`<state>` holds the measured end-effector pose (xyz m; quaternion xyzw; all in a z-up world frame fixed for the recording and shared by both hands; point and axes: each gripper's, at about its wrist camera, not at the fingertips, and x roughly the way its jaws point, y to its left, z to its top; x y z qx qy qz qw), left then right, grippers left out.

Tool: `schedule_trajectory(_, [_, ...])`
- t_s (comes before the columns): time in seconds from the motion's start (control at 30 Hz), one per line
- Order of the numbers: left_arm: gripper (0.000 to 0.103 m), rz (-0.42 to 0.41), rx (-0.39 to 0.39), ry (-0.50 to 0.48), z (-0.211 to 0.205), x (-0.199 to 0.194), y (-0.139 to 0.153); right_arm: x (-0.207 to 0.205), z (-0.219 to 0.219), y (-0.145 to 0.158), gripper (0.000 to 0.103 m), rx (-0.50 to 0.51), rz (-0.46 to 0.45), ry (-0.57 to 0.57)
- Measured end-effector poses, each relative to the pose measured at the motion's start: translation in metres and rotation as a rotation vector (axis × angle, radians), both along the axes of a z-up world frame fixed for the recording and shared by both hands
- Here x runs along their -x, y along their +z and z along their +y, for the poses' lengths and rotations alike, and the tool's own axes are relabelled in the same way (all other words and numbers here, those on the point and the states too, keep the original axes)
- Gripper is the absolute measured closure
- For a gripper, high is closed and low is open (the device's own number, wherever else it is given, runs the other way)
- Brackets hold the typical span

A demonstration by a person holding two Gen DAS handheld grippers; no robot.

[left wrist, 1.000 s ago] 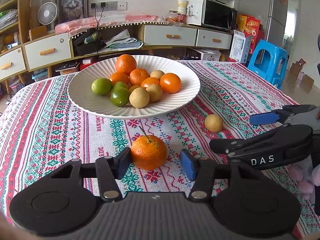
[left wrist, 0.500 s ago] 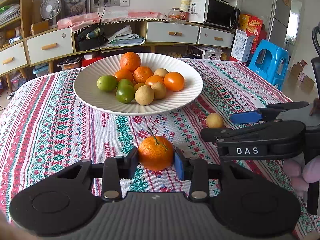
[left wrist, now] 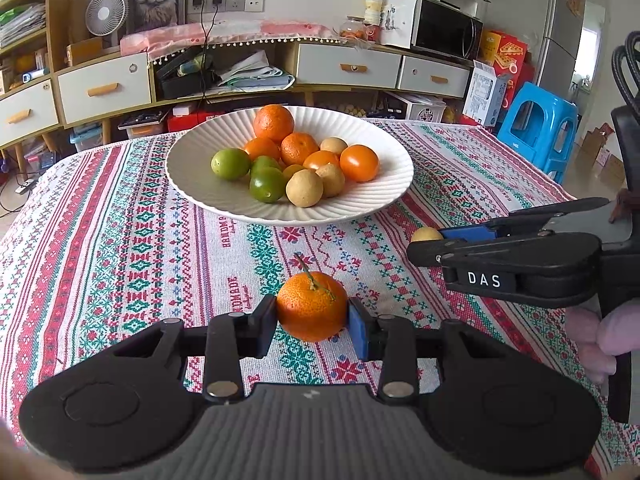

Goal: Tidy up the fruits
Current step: 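Close the left gripper on an orange while the right gripper grasps a tan fruit, then carry the orange and tan fruit up over the white plate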

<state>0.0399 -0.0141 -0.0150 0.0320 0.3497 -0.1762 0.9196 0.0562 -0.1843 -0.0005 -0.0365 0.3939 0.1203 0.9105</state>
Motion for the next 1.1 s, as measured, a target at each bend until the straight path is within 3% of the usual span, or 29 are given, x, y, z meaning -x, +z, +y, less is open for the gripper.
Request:
schedule_trajectory(0.63, [0.063, -0.018, 0.053, -0.026, 0.009, 0.001, 0.022, 0.005, -0.001, 0.018, 0.081, -0.056, -0.018, 0.021])
schedule_trajectory(1.1, [0.063, -0.057, 0.087, 0.005, 0.013, -0.029, 0.037, -0.019, -0.002, 0.035, 0.081, -0.144, -0.060, 0.021])
